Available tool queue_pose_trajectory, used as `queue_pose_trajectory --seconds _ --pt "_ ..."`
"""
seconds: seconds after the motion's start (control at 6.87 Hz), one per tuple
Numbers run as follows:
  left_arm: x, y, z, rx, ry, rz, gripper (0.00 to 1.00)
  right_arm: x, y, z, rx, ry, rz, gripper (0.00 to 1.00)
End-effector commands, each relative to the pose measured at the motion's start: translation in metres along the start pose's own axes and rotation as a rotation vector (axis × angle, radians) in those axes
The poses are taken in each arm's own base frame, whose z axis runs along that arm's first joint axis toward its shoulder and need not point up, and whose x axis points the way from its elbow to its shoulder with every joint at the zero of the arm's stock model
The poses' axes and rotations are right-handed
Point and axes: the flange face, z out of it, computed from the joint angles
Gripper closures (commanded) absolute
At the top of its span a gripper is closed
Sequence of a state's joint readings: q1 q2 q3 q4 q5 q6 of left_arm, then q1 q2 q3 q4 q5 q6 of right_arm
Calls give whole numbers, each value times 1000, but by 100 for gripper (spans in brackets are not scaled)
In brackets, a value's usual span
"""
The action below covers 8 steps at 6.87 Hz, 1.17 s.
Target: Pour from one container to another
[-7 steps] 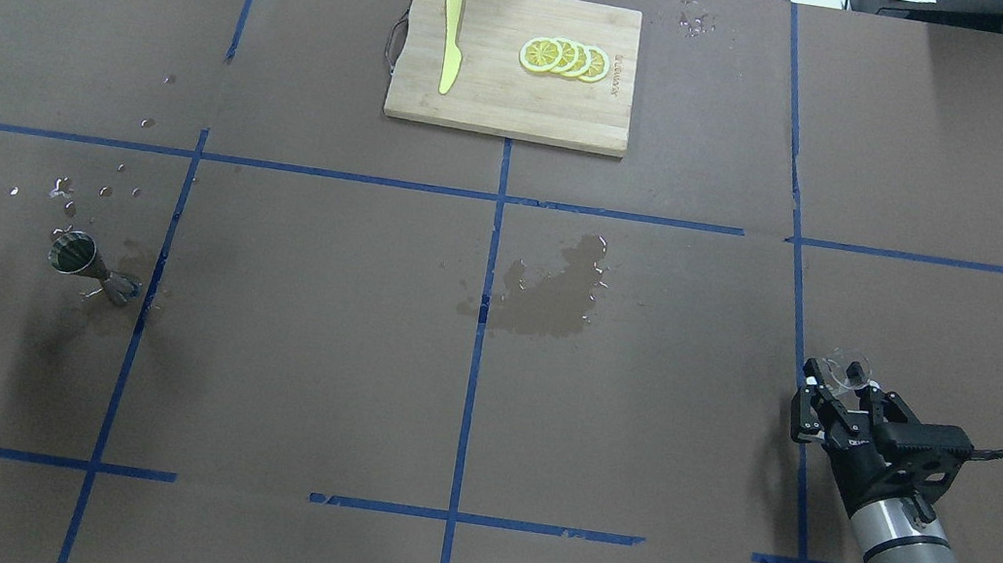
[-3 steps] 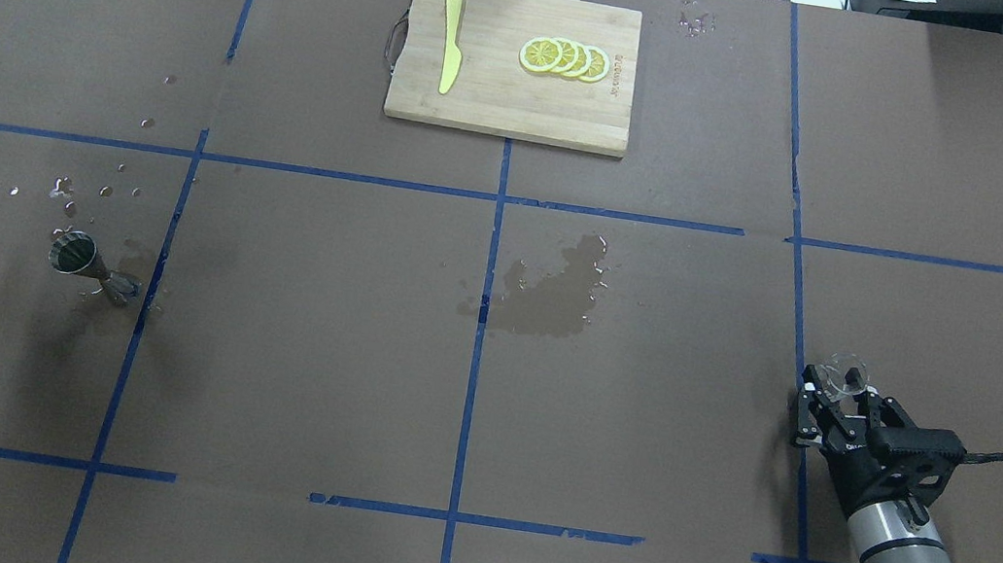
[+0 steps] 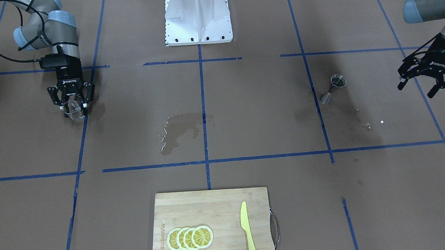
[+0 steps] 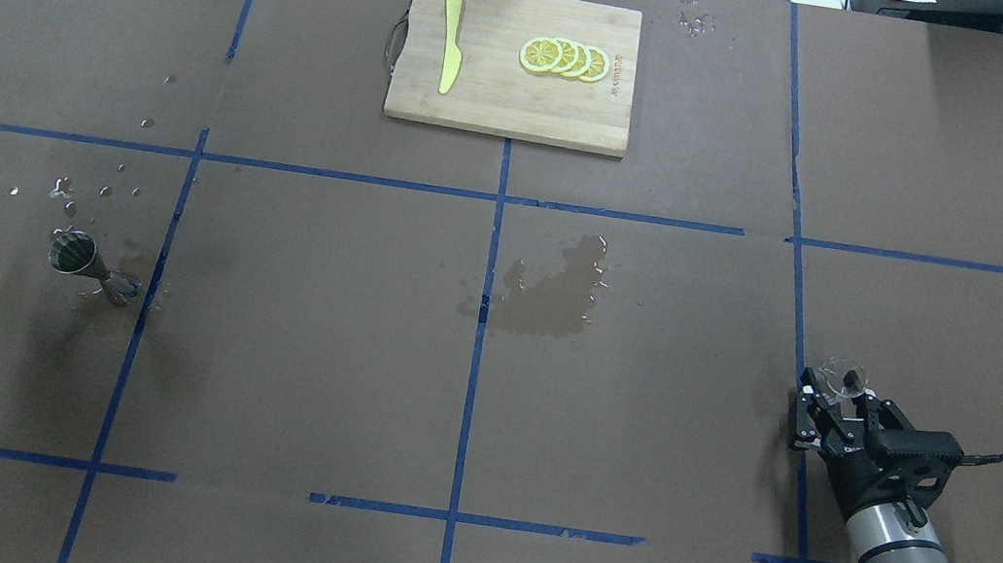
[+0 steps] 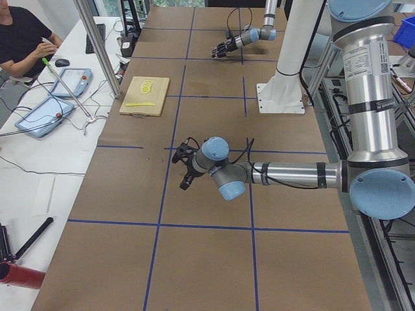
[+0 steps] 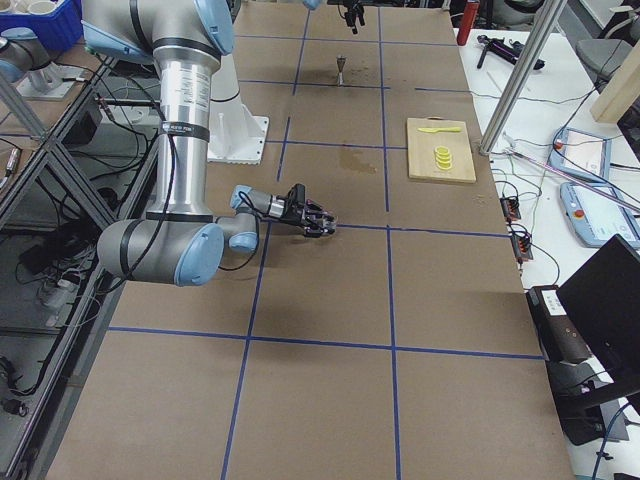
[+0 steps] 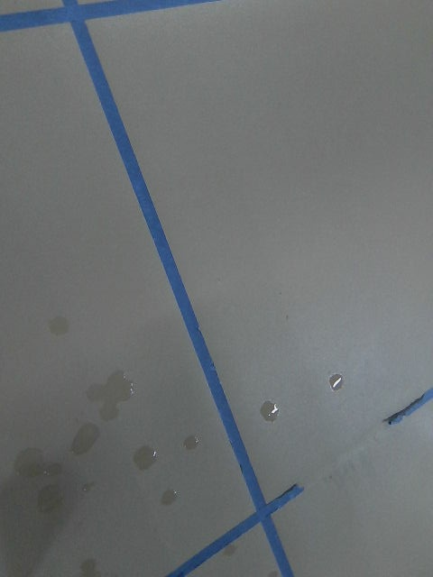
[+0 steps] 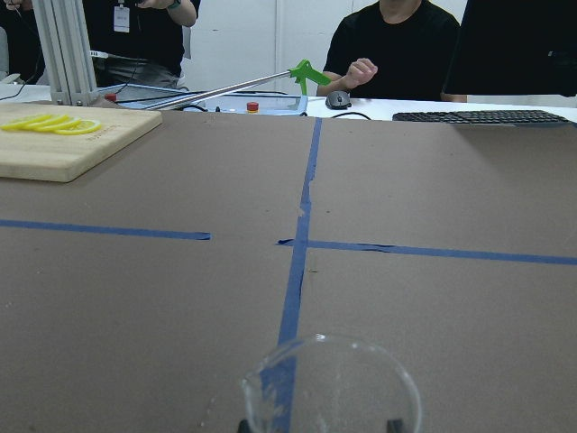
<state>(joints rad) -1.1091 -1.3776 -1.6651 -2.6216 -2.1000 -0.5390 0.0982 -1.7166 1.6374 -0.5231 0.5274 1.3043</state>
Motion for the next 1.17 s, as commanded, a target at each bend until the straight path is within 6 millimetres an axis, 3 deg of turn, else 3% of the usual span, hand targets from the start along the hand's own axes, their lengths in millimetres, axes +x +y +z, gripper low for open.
queue_pose_trajectory --seconds 0.0,0.29,1.02 --pt "1 0 -3 4 1 2 0 0 1 -1 -2 -2 -2 42" --pt "1 0 -4 7 -1 0 0 0 1 -1 -3 -3 -2 30" --pt "2 1 -6 7 -1 2 0 -1 2 -2 -6 -4 -3 24"
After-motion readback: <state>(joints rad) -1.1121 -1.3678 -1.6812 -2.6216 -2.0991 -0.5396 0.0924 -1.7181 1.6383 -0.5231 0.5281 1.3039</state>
